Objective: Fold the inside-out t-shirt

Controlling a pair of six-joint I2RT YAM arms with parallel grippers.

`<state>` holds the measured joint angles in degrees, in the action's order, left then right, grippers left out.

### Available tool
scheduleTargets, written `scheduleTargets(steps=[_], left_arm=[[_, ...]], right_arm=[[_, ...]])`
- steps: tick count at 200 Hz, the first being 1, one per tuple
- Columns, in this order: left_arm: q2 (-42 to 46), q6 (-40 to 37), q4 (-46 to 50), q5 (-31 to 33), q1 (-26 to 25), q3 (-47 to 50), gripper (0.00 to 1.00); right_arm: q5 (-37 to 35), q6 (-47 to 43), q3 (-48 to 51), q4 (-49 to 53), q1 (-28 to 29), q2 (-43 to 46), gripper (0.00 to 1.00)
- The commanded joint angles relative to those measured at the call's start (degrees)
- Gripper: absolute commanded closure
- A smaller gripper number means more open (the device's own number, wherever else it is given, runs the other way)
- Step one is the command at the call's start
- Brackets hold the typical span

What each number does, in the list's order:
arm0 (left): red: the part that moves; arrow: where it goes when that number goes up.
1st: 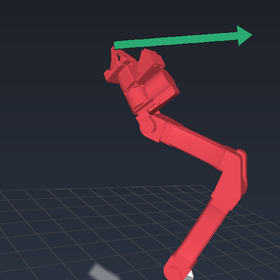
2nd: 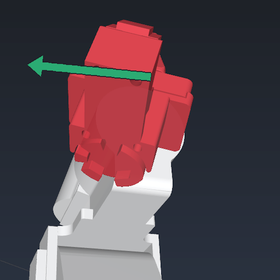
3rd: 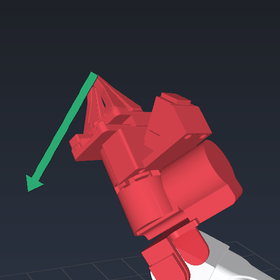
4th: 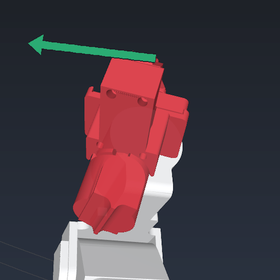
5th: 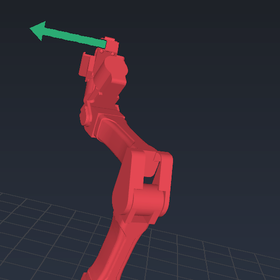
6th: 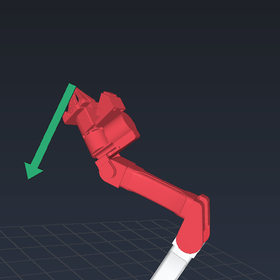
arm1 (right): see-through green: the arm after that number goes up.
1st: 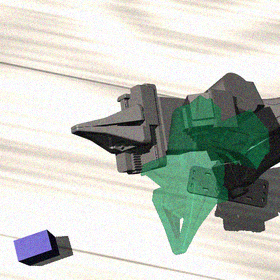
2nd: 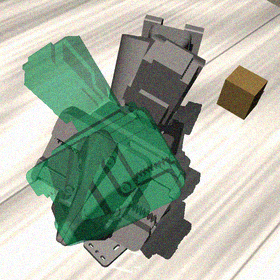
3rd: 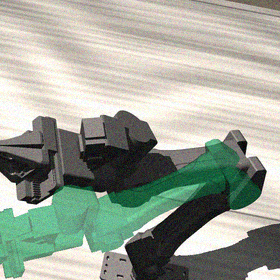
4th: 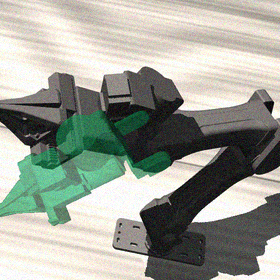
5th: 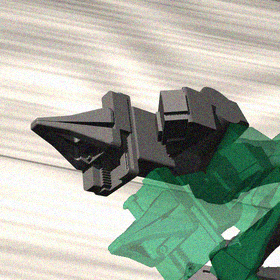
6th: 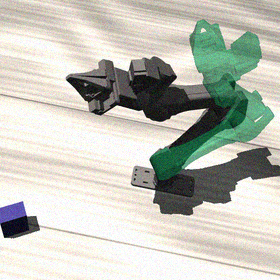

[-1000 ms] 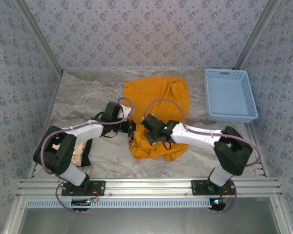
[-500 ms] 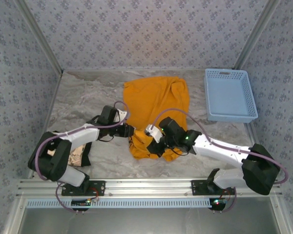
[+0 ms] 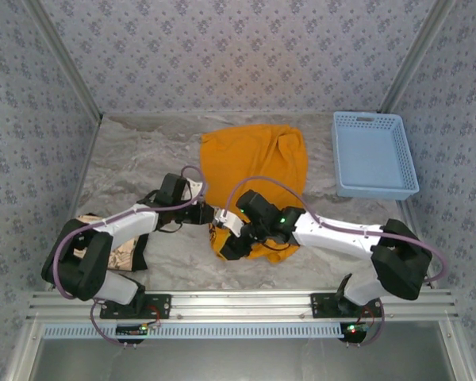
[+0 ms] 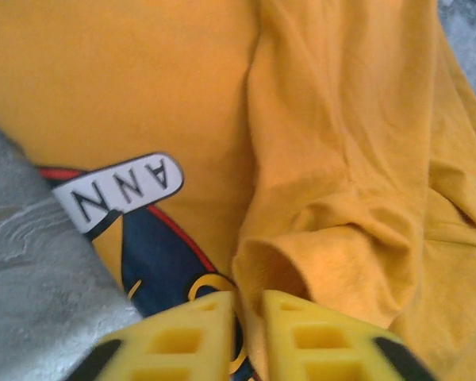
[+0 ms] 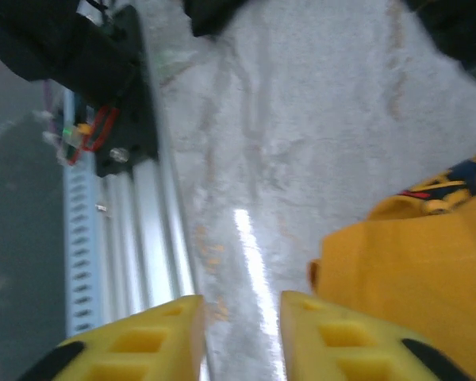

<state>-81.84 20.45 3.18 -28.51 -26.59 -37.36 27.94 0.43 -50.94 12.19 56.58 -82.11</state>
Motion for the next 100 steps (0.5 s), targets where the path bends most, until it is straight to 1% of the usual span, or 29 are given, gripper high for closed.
scheduleTargets(steps=[1,11,20,28,35,46,56,66,74,77,85,90,100], left_arm=[[-0.09,-0.21,0.31,-1.19,0.22,0.28,0.71],[0.03,-0.06,0.22,-1.21,0.18,0.23,0.65],[-0.27,0.12,-0.41,-1.28,0.15,0.2,0.63],[-0.89,0.12,-1.2,-1.38,0.12,0.04,0.62],[-1.75,0.13,-1.73,-1.57,0.11,-0.39,0.61],[-3.04,0.12,-1.7,-2.07,0.05,-1.39,0.61],[-3.82,0.82,-1.96,-2.12,-0.05,-1.82,0.6],[-4.55,1.65,-3.37,-2.03,-0.32,-1.6,0.59],[-5.15,1.96,-4.34,-1.79,-0.7,-1.64,0.59],[-5.47,2.04,-4.48,-1.72,-0.81,-1.73,0.59],[-6.33,2.02,-4.46,-1.48,-0.98,-2.4,0.59],[-6.79,1.97,-4.22,-1.47,-1.07,-2.88,0.59],[-7.45,2.22,-3.65,-1.45,-1.24,-3.79,0.61]], right_arm=[[-12.56,-1.32,1.06,3.29,1.72,3.87,0.61],[-17.19,-1.44,0.21,4.16,3.53,3.04,0.56],[-21.87,-1.79,-0.68,4.48,5.31,1.68,0.5],[-25.88,-1.68,-1.63,4.73,6.75,-0.4,0.48],[-28.21,-2.09,-2.33,4.59,7.52,-2.25,0.47],[-34.28,-0.66,-3.61,4.59,8.84,-5.11,0.46],[-35.64,-1.45,-4.27,4.41,9.45,-7.35,0.46],[-38.75,-0.95,-5.02,4.14,10.26,-9.29,0.47],[-39.85,-1.04,-5.11,3.46,10.49,-10.38,0.51],[-40.3,-0.91,-5.2,3.34,10.55,-10.72,0.54],[-41.87,-0.22,-5.19,3.09,10.73,-11.14,0.74],[-41.54,-0.01,-5.02,2.83,10.63,-11.03,0.81],[-39.98,1.09,-4.32,2.47,9.93,-9.91,0.91]])
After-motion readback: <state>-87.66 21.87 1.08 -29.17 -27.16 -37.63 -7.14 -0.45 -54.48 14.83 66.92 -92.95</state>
